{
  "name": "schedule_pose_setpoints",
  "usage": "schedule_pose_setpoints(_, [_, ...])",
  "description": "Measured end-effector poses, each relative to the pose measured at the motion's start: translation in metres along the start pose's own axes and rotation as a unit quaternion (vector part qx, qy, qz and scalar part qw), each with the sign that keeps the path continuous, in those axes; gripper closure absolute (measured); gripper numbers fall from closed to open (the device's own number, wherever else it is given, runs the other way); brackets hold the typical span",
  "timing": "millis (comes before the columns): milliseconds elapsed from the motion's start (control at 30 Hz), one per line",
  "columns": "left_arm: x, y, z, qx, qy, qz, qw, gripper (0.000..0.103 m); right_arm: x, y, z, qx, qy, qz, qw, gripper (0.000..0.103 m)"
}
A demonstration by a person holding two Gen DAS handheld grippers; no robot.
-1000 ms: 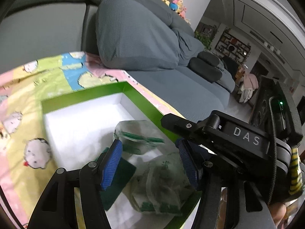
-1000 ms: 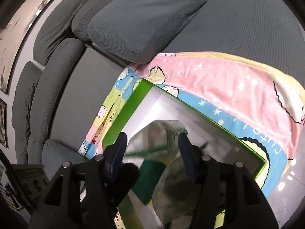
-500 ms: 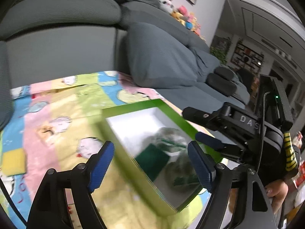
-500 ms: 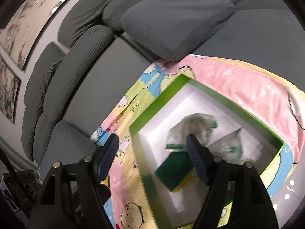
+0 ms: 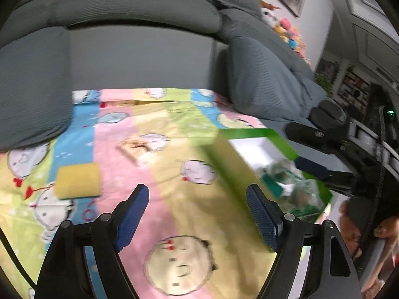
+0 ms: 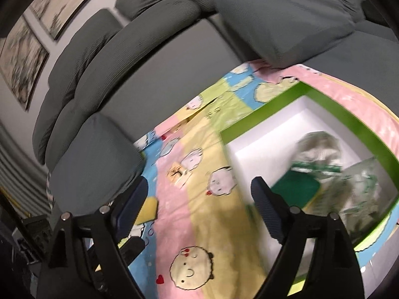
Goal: Organize objects
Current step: 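Move both tools away from the box toward the small yellow sponge, then close the right tool on the small yellow sponge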
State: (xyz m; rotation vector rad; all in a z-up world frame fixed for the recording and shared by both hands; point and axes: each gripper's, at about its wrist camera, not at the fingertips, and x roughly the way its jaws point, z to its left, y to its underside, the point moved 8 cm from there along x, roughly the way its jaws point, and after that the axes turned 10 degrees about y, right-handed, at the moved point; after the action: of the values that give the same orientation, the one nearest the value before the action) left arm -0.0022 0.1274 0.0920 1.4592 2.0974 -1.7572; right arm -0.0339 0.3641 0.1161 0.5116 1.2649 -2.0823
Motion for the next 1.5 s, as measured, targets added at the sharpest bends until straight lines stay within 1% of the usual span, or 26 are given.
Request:
schedule_pose_setpoints(67, [-0.004, 0.000, 0.020, -0.017, -0.014, -0.003, 0.9998, 0.022, 0.005, 0.005, 0.012, -0.014, -0.005, 0.006, 1.000, 0.017])
schedule_pose_setpoints(200, [-0.010, 0.001, 0.063, -0.056, -0.030, -0.004, 0.9979, 0.022, 0.016, 0.015, 0.036, -0.034, -0.019, 0.020, 0.999, 0.015])
schedule_pose_setpoints(300, [-0.014, 0.005, 0.089, -0.076, -0.047, -0.004, 0.9960, 0.022, 0.028, 0.021, 0.052, -0.048, -0.027, 0.030, 0.998, 0.011])
schedule_pose_setpoints(433, [-0.026, 0.015, 0.126, -0.137, -0.042, -0.012, 0.9895, 0.021, 0.050, 0.034, 0.069, -0.058, -0.039, 0.055, 0.996, 0.011])
schedule_pose_setpoints(500, [-0.029, 0.021, 0.144, -0.167, -0.047, -0.009, 0.9848, 0.013, 0.063, 0.040, 0.077, -0.060, -0.042, 0.071, 0.995, 0.011])
schedule_pose_setpoints(567, [-0.034, 0.027, 0.160, -0.190, -0.057, -0.008, 0.9801, 0.012, 0.077, 0.048, 0.084, -0.060, -0.043, 0.088, 0.993, 0.011])
schedule_pose_setpoints(700, [-0.039, 0.033, 0.180, -0.216, -0.067, -0.007, 0.9741, 0.012, 0.104, 0.062, 0.097, -0.056, -0.032, 0.117, 0.991, 0.011])
schedule_pose_setpoints(800, [-0.041, 0.037, 0.189, -0.224, -0.078, -0.004, 0.9714, 0.012, 0.123, 0.071, 0.108, -0.051, -0.025, 0.130, 0.990, 0.018])
schedule_pose_setpoints(900, [-0.046, 0.041, 0.200, -0.232, -0.087, -0.005, 0.9689, 0.012, 0.138, 0.077, 0.120, -0.048, -0.032, 0.139, 0.989, 0.026])
schedule_pose_setpoints(1000, [-0.050, 0.044, 0.206, -0.240, -0.092, -0.006, 0.9663, 0.012, 0.152, 0.084, 0.130, -0.052, -0.033, 0.143, 0.988, 0.039])
schedule_pose_setpoints(1067, [-0.053, 0.046, 0.211, -0.246, -0.098, -0.006, 0.9643, 0.012, 0.162, 0.091, 0.136, -0.053, -0.033, 0.148, 0.987, 0.060])
schedule_pose_setpoints(1133, [-0.055, 0.050, 0.216, -0.250, -0.108, -0.003, 0.9622, 0.012, 0.173, 0.098, 0.140, -0.057, -0.031, 0.162, 0.985, 0.074])
schedule_pose_setpoints(1367, [-0.059, 0.056, 0.223, -0.247, -0.122, 0.005, 0.9612, 0.012, 0.197, 0.111, 0.148, -0.053, -0.027, 0.181, 0.982, 0.072])
schedule_pose_setpoints(1400, [-0.059, 0.056, 0.224, -0.248, -0.123, 0.006, 0.9611, 0.012, 0.199, 0.113, 0.148, -0.055, -0.025, 0.183, 0.981, 0.071])
schedule_pose_setpoints(1467, [-0.059, 0.057, 0.226, -0.249, -0.124, 0.009, 0.9605, 0.012, 0.204, 0.118, 0.147, -0.059, -0.019, 0.193, 0.979, 0.064])
schedule_pose_setpoints(1500, [-0.059, 0.058, 0.227, -0.249, -0.124, 0.010, 0.9604, 0.012, 0.206, 0.119, 0.147, -0.059, -0.017, 0.195, 0.979, 0.064])
